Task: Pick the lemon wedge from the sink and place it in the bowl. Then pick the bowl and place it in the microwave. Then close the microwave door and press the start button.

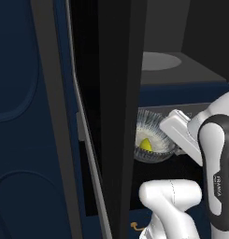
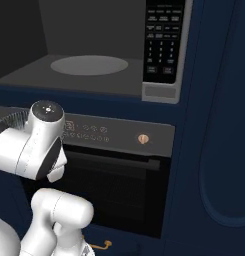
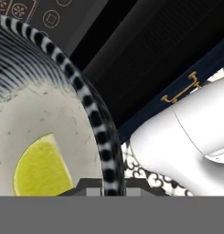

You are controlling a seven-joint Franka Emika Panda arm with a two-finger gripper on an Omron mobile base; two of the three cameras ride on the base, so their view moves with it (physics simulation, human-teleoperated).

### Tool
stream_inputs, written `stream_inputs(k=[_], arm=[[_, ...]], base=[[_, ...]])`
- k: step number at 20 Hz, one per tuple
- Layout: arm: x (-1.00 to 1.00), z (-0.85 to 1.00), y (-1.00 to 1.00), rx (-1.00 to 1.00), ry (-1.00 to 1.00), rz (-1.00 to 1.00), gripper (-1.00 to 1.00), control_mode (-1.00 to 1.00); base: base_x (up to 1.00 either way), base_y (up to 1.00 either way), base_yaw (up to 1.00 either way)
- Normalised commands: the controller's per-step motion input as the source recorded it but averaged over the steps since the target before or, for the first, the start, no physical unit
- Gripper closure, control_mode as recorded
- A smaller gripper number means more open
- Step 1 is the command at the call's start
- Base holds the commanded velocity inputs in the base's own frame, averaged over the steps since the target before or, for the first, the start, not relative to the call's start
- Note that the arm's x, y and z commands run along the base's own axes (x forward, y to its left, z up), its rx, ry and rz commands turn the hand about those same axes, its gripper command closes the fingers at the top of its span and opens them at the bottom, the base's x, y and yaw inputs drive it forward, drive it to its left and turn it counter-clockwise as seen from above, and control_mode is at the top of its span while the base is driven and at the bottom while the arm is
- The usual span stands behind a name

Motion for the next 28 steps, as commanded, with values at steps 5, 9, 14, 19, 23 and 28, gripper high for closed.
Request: stream_inputs(k=[5,9,14,19,23,28], arm=[[-0.28,0.14,0.02,-0.04,-0.10,0.01,1.00,-1.00],[-0.58,0.96,-0.39,-0.08,-0.11,0.00,1.00,-1.00],[0.00,1.00,-0.60,-0.09,0.00,-0.09,1.00,-1.00],[0.07,0.78,-0.22,-0.12,-0.06,-0.11,1.00,-1.00],[0.42,0.53,-0.01,-0.08,-0.12,-0.08,1.00,-1.00],[0.64,0.08,-0.01,-0.02,-0.14,-0.06,1.00,-1.00]], base=[[0.00,0.01,0.01],[0.00,0.00,0.00],[0.00,0.00,0.00],[0.00,0.00,0.00],[0.00,0.00,0.00],[0.00,0.00,0.00]])
